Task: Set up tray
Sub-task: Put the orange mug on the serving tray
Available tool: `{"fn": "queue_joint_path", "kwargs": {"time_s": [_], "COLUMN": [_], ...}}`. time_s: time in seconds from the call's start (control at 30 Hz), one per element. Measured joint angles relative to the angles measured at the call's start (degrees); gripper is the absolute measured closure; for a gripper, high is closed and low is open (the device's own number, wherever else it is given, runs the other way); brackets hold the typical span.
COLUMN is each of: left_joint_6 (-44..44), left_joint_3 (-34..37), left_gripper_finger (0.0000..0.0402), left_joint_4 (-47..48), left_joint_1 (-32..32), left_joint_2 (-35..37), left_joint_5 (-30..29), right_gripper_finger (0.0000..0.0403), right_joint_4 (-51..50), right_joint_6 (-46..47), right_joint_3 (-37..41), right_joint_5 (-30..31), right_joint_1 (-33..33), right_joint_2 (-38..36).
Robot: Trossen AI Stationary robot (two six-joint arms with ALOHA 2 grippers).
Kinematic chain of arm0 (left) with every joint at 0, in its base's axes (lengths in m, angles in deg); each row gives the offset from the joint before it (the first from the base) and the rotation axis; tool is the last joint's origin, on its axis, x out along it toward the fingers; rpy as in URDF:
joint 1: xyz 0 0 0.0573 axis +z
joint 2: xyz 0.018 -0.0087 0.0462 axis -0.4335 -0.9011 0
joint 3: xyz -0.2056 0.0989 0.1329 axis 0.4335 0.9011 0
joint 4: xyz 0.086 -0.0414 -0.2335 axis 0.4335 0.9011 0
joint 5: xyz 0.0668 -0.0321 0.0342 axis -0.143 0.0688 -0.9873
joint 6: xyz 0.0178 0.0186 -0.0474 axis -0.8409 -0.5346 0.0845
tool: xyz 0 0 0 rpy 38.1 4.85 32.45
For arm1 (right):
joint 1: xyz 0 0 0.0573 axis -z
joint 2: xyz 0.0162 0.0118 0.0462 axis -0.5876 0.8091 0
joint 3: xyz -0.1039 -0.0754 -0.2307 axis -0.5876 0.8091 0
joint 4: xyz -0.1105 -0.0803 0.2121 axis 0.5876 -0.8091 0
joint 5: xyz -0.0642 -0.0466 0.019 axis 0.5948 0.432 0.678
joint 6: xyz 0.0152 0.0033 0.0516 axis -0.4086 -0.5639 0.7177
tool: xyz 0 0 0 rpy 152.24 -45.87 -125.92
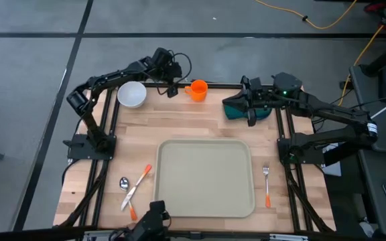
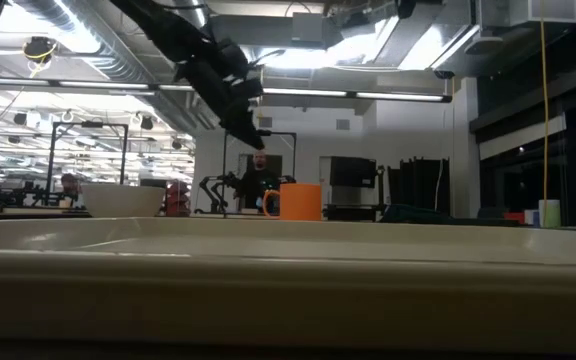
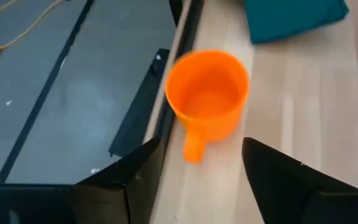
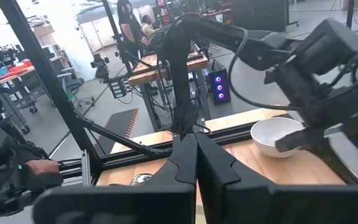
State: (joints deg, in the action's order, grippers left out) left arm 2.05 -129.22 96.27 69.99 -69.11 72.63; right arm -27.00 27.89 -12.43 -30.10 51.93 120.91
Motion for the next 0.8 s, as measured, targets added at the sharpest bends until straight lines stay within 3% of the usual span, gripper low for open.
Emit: {"fn": "queue_joint_path", "kwargs": {"time_s": [0.17, 0.47, 0.8], "left_joint_6": [-0.2, -7.3, -11.9], "left_joint_3": [-7.0, -22.1, -24.1], "left_gripper_finger": [0.0189, 0.019, 0.019], "left_joint_4": [4.4, 20.2, 21.5], "left_joint_1": [0.1, 0.0, 0.0], "left_joint_2": [-8.0, -20.7, -22.8], "left_joint_5": [0.3, -2.3, -2.6], "right_gripper_finger": [0.0397, 0.0397, 0.0397], "right_joint_4": [-0.9, -1.6, -2.5], "right_joint_6": [0.2, 1.4, 1.4], "right_joint_3": [0.0, 0.0, 0.0], "right_joint_5": [0.0, -0.1, -0.2], "right_joint_1": [0.0, -0.1, -0.2], "right_joint_2": [0.0, 0.0, 0.0]}}
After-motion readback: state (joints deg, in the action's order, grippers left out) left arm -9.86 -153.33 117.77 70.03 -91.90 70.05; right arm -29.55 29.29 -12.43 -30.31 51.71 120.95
